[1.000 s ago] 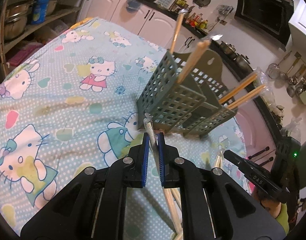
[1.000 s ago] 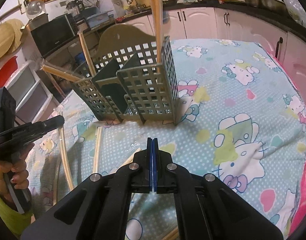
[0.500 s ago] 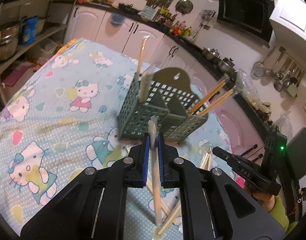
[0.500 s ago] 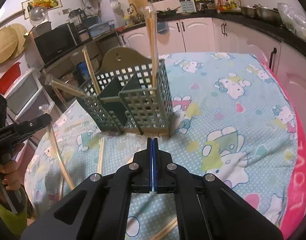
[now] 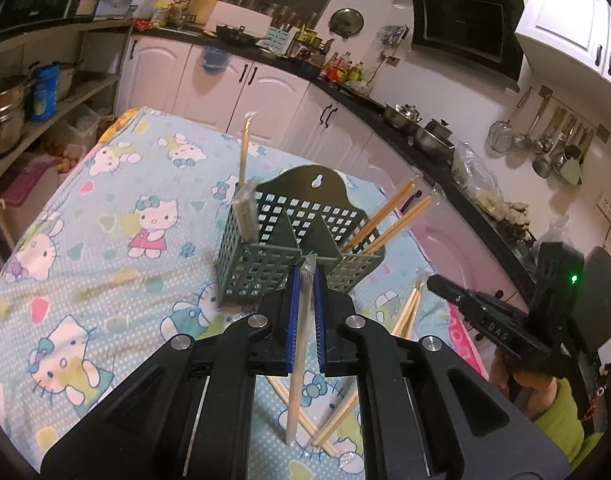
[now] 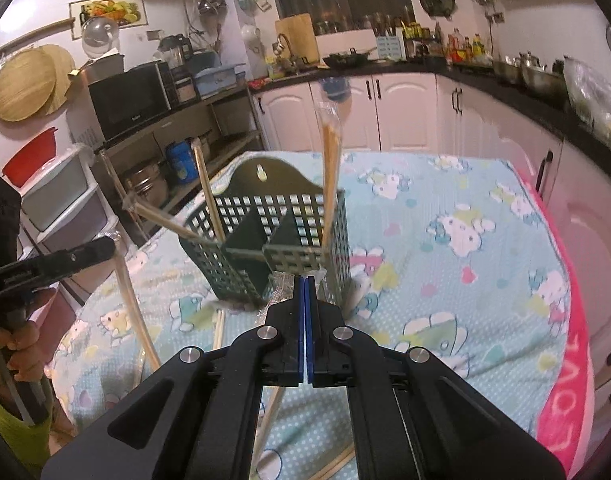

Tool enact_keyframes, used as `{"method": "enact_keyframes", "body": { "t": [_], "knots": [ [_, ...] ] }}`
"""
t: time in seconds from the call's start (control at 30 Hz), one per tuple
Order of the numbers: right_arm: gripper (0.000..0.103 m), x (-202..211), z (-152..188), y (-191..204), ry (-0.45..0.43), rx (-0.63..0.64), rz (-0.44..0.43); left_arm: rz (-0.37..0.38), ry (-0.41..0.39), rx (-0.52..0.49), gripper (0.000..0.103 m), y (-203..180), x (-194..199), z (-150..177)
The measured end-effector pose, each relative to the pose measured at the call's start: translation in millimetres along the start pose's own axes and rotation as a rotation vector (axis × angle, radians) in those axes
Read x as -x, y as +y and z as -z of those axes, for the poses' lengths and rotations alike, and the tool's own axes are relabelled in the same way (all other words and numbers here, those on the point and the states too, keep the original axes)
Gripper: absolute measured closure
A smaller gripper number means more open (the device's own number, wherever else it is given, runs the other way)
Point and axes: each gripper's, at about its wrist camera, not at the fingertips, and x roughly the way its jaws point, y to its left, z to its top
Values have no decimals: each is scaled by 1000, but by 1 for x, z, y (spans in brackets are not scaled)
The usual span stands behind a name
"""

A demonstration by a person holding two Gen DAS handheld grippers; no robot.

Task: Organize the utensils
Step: 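Lift the right tool's chopstick above the caddy while the left tool carries its chopstick there, then lower both held chopsticks into the caddy and open both tools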

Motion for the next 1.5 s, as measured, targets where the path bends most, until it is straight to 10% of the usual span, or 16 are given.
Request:
{"method": "enact_keyframes", "body": {
  "t": [1.5],
  "knots": [
    [102,-6,-81,13,-96,73,20,43,-16,-87,103,-33,-24,-45]
  ]
}}
